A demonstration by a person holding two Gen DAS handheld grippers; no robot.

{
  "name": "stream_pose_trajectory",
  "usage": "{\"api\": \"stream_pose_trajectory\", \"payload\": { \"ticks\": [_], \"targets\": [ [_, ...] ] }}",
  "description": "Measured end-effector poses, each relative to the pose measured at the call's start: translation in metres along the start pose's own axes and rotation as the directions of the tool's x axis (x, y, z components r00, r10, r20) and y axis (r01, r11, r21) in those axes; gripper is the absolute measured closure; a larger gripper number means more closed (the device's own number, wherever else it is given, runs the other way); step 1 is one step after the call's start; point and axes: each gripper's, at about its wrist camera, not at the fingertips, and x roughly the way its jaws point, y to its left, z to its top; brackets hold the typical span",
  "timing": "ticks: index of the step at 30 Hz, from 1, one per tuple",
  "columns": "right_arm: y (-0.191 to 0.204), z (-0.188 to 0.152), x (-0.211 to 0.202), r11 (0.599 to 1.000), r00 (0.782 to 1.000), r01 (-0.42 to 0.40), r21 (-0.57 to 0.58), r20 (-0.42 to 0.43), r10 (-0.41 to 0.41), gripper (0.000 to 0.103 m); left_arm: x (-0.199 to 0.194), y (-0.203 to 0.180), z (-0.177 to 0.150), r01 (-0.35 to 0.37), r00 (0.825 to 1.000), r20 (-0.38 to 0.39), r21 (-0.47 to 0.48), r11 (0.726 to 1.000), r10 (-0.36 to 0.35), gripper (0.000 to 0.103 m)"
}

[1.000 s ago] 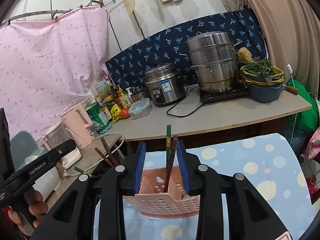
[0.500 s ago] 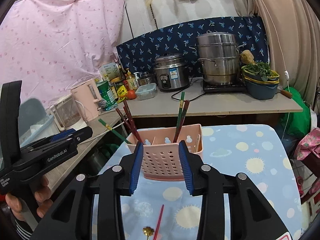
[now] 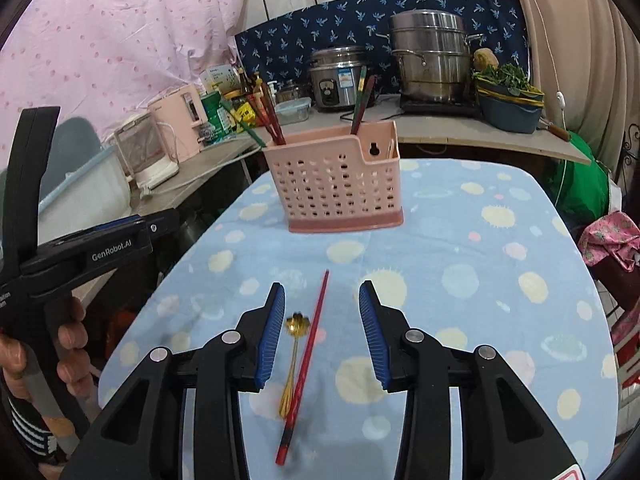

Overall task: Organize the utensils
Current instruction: 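Move both tools down toward the last red chopstick and gold spoon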

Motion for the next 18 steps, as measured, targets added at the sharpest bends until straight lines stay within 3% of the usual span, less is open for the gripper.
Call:
{"api": "stream_pose_trajectory", "payload": {
  "ticks": [7, 18],
  "targets": [
    [0.015, -0.063, 0.011, 0.999, 0.994, 0.01, -0.045, -0.108, -0.015, 0.065, 0.012, 0.003, -0.05, -0.01, 0.996, -0.093, -0.01, 1.0, 0.009, 0.052],
    [0.037, -0.108, 0.034, 0.997, 0.979, -0.018, -0.08, -0.202, 0.002, 0.065, 0.023, 0.001, -0.097, -0.011, 0.982, -0.187, 0.016, 1.0, 0.014, 0.052]
  ]
}}
